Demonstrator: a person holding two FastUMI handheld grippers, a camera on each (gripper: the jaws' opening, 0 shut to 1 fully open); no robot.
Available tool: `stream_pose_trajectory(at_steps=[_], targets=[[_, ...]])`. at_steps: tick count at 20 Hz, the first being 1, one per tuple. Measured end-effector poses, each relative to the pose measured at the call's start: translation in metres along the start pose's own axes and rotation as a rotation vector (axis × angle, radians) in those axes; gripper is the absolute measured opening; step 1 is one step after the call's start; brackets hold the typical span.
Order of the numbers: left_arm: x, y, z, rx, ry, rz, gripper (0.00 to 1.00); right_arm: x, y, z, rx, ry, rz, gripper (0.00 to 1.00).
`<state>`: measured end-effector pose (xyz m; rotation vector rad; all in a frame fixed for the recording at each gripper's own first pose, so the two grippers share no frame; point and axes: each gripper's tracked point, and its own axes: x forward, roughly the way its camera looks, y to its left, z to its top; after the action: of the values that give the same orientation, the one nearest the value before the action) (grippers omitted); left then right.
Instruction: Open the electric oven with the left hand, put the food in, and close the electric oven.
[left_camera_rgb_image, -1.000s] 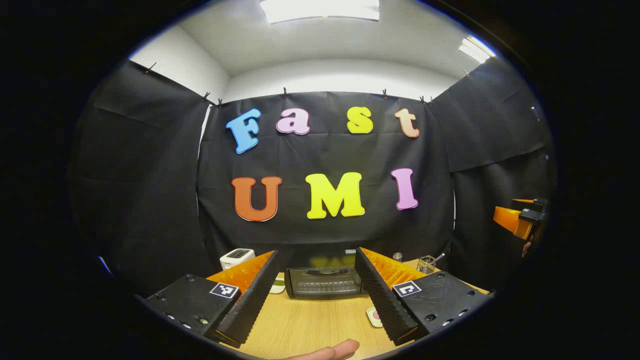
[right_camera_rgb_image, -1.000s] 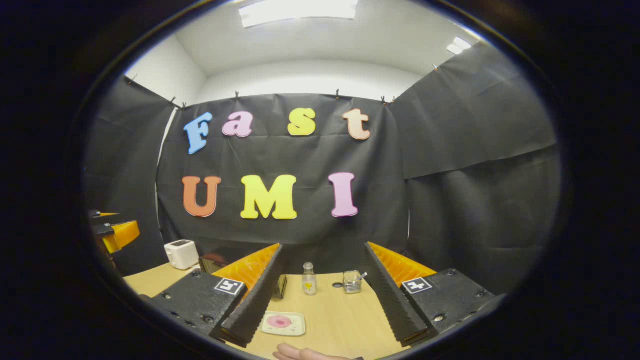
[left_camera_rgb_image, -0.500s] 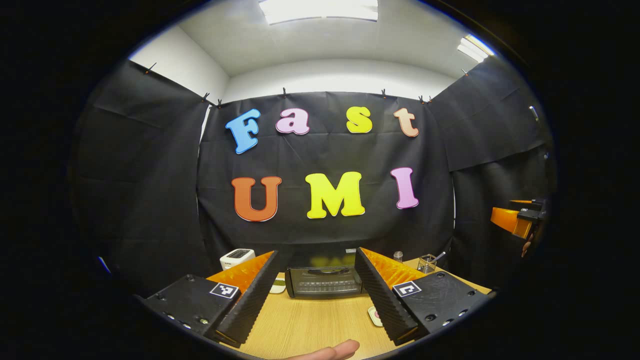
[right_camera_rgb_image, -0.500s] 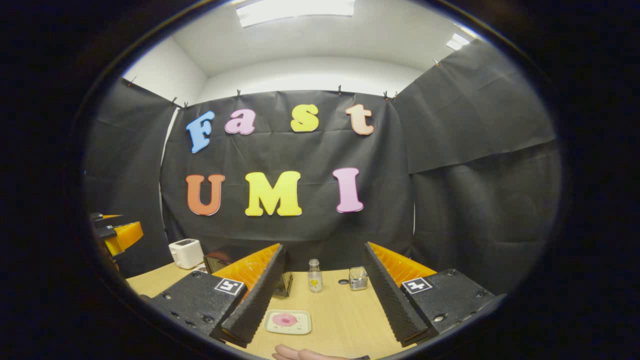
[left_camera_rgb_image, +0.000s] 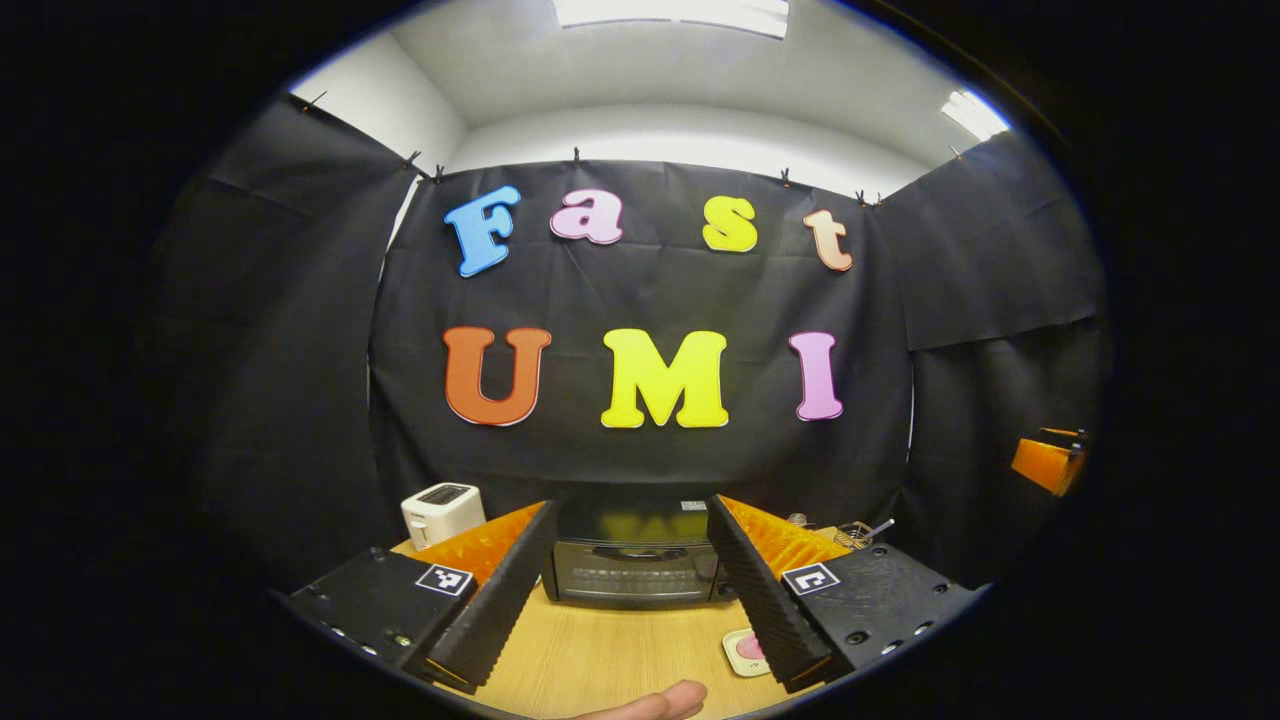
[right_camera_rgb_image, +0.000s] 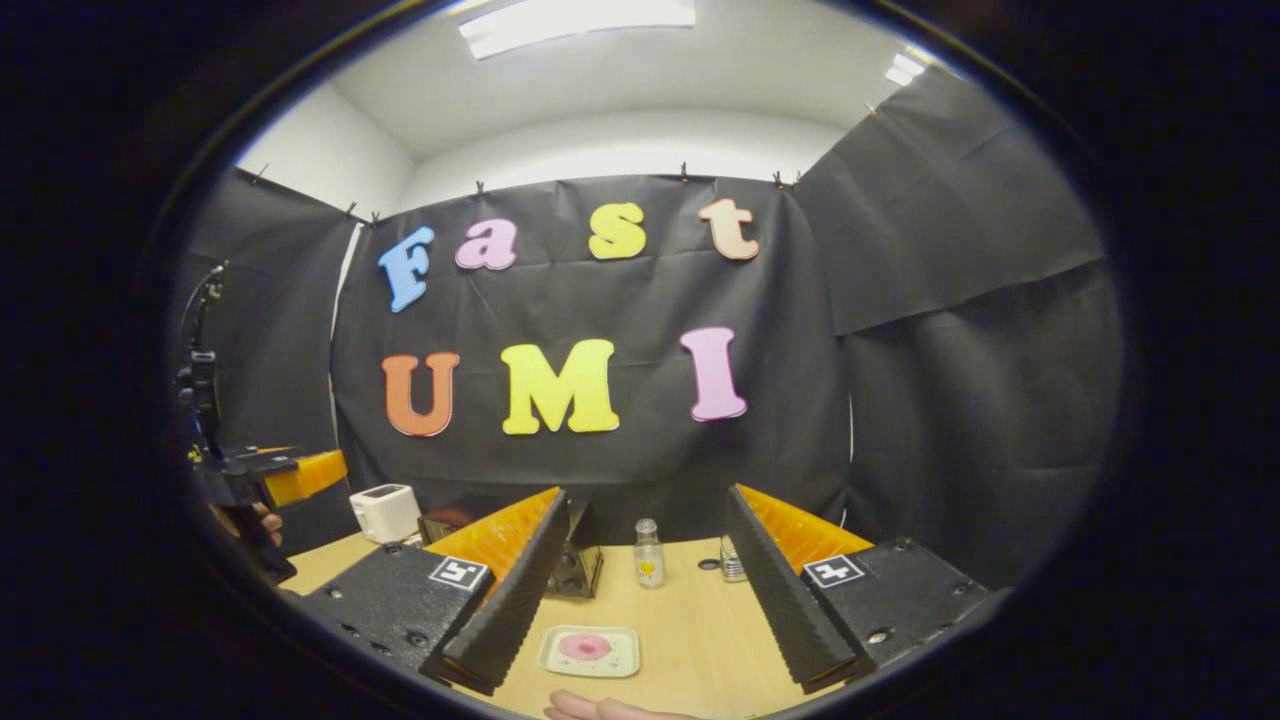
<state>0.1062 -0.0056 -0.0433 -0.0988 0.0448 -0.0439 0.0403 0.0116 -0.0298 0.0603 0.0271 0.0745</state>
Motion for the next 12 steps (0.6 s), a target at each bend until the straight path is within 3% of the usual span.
stream_pose_trajectory(at_steps=[5, 12], targets=[[0.087, -0.001, -0.053, -0.011, 0.11, -0.031, 0.95, 0.019, -0.007, -0.008, 0.01, 0.012, -0.002, 0.96], [0.183, 0.005, -0.118, 0.005, 0.226, -0.002, 0.95, 0.038, -0.03, -0.012, -0.007, 0.001, -0.048, 0.96]])
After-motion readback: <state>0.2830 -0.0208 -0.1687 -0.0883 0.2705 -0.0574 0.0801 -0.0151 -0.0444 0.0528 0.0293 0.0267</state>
